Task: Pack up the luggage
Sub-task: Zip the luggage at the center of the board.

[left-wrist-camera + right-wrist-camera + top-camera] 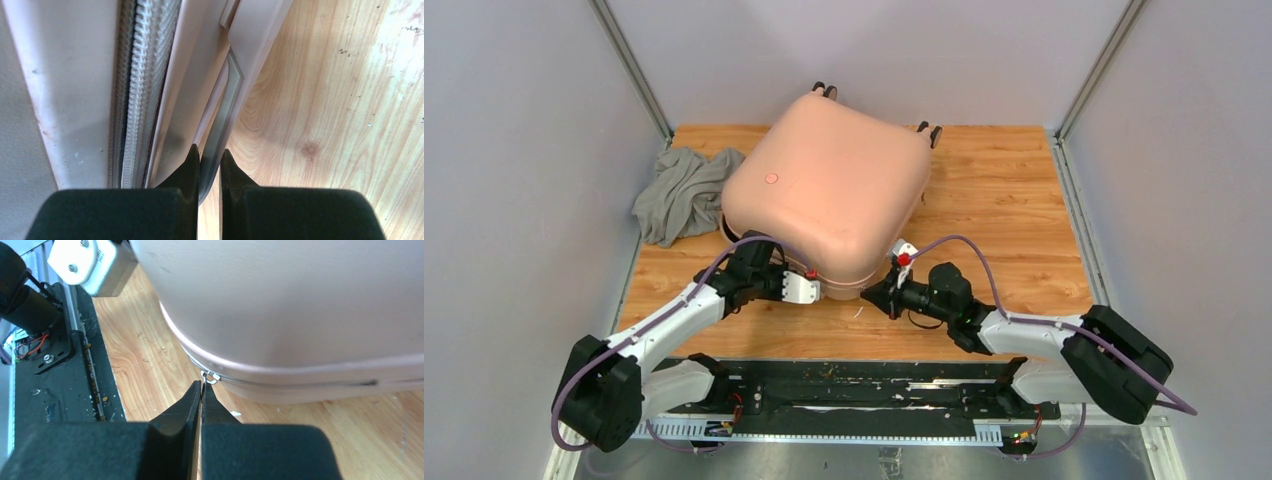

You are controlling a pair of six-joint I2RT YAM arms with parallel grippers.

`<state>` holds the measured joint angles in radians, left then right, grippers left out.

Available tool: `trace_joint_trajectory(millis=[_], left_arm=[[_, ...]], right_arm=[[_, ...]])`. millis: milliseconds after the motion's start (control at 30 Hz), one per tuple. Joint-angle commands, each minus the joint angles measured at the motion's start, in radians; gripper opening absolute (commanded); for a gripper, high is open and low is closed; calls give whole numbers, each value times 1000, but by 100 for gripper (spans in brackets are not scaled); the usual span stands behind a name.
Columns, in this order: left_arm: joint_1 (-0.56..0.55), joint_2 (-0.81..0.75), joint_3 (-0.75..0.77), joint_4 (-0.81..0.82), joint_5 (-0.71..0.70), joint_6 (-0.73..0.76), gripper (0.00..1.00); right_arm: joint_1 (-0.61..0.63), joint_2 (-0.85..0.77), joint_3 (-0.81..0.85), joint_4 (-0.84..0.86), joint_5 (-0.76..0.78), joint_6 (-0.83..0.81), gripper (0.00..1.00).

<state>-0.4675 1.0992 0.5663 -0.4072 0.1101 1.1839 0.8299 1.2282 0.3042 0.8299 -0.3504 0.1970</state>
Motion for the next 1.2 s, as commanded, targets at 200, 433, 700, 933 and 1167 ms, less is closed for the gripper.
trace_joint_trajectory(millis=[200,433,700,933,1167], left_arm=[[-95,-31,69,105,104,-114,0],[-208,-73,81,47,129,-112,0],[-313,-55,168,-107,142,-178,60],[-313,-94,315,-361,163,-280,84],[-145,-62,562,-651,179,-321,83]], right_arm=[[136,85,113,-27,-106,5,0],[25,-29,99,-197,-1,113,9],[-150,-239,42,-421,116,334,40],[-233,-418,72,-675,153,405,50],[-301,-463,130,-793,113,444,51]])
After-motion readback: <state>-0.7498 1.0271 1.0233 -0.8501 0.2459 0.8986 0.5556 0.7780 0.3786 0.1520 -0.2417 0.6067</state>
